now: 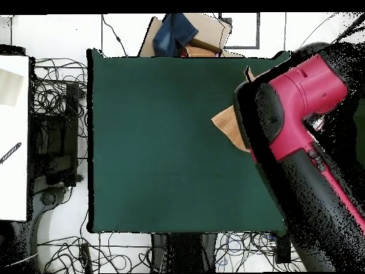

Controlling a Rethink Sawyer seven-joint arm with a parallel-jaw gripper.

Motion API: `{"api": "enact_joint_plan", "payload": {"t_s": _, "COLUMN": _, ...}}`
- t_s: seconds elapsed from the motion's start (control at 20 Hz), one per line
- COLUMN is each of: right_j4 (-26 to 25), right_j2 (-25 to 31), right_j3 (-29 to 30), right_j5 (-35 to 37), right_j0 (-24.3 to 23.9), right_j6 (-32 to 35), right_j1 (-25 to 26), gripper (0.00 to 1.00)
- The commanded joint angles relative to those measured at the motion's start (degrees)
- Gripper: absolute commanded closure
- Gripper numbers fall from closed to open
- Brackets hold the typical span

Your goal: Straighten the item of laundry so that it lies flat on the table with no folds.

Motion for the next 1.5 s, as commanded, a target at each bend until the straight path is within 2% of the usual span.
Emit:
{"api": "enact_joint_plan", "payload": {"t_s": 0.05, "right_j4": -1.6, "right_j2": 0.5, "right_j3": 9.3, "right_j5": 7.4, "right_j0": -1.3, "right_j6": -8.8, "right_j1": -0.9, "gripper": 1.00}}
{"api": "enact_joint_plan", "payload": {"t_s": 0.15, "right_j4": -1.2, "right_j2": 0.9, "right_j3": 8.6, "right_j5": 6.7, "right_j0": -1.9, "right_j6": -9.6, "right_j1": -0.6, "gripper": 1.00}}
{"api": "enact_joint_plan", "payload": {"t_s": 0.35, "right_j4": -0.3, "right_j2": 1.8, "right_j3": 1.5, "right_j5": -2.3, "right_j0": -1.3, "right_j6": -12.6, "right_j1": 0.9, "gripper": 1.00}}
{"api": "enact_joint_plan", "payload": {"t_s": 0.55, "right_j4": -0.6, "right_j2": 2.3, "right_j3": -2.4, "right_j5": -6.8, "right_j0": -1.1, "right_j6": -14.2, "right_j1": 1.7, "gripper": 1.00}}
{"api": "enact_joint_plan", "payload": {"t_s": 0.8, "right_j4": -3.0, "right_j2": 2.9, "right_j3": -6.4, "right_j5": -11.3, "right_j0": -1.8, "right_j6": -18.3, "right_j1": 3.7, "gripper": 1.00}}
{"api": "enact_joint_plan", "payload": {"t_s": 1.1, "right_j4": -9.7, "right_j2": 3.3, "right_j3": -13.3, "right_j5": -18.6, "right_j0": -1.3, "right_j6": -24.9, "right_j1": 7.6, "gripper": 1.00}}
{"api": "enact_joint_plan", "payload": {"t_s": 1.3, "right_j4": -10.0, "right_j2": 3.9, "right_j3": -14.8, "right_j5": -20.4, "right_j0": -1.8, "right_j6": -27.0, "right_j1": 8.2, "gripper": 1.00}}
{"api": "enact_joint_plan", "payload": {"t_s": 1.5, "right_j4": -8.7, "right_j2": 3.5, "right_j3": -13.7, "right_j5": -20.0, "right_j0": -2.0, "right_j6": -26.6, "right_j1": 6.7, "gripper": 1.00}}
